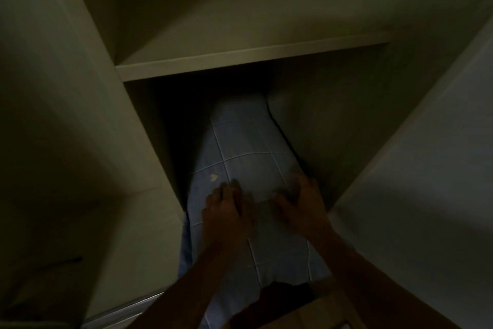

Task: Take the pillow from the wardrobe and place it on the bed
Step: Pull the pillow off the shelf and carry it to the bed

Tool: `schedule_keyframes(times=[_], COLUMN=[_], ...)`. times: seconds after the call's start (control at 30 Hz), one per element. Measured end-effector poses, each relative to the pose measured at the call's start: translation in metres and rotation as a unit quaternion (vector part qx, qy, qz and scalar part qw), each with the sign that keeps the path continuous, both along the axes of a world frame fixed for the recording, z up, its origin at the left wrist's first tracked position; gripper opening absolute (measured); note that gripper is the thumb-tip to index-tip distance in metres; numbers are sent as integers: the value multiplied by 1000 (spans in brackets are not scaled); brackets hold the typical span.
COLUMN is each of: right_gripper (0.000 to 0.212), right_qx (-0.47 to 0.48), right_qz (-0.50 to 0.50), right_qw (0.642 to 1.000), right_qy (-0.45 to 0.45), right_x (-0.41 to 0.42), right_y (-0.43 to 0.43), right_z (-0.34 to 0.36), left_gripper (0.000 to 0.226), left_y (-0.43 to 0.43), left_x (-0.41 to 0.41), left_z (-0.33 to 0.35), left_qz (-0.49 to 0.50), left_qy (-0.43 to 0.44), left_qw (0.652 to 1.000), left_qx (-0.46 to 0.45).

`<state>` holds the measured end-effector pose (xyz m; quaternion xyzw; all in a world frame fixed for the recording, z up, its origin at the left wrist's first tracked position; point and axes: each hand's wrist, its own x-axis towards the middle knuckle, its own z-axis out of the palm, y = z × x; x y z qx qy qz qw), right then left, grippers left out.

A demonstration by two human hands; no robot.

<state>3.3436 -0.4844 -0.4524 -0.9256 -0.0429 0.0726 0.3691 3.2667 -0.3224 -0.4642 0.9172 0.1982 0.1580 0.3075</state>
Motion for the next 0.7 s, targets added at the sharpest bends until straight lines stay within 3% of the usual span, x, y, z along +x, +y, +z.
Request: schedule_keyframes(times=[0.27,0.47,0.57,0.7], right_gripper=[81,96,85,73], right_qx=[73,75,66,12], right_qz=[-53,-62,-60,-51], right_qw=[995,989,990,986], right_qy=[51,107,107,161], right_x=[71,122,137,146], right_y=[32,53,56,54], right_z=[-13,-30,-41,-66], left_gripper=[66,68,65,61], left_y=[40,73,84,94], left_x=[71,119,133,138], left_z=[15,-4,-14,-28], left_qz=[87,191,201,214], left_qy=[64,140,145,214], left_qw=[994,956,943,914], left_qx=[-28,-171,-222,-271])
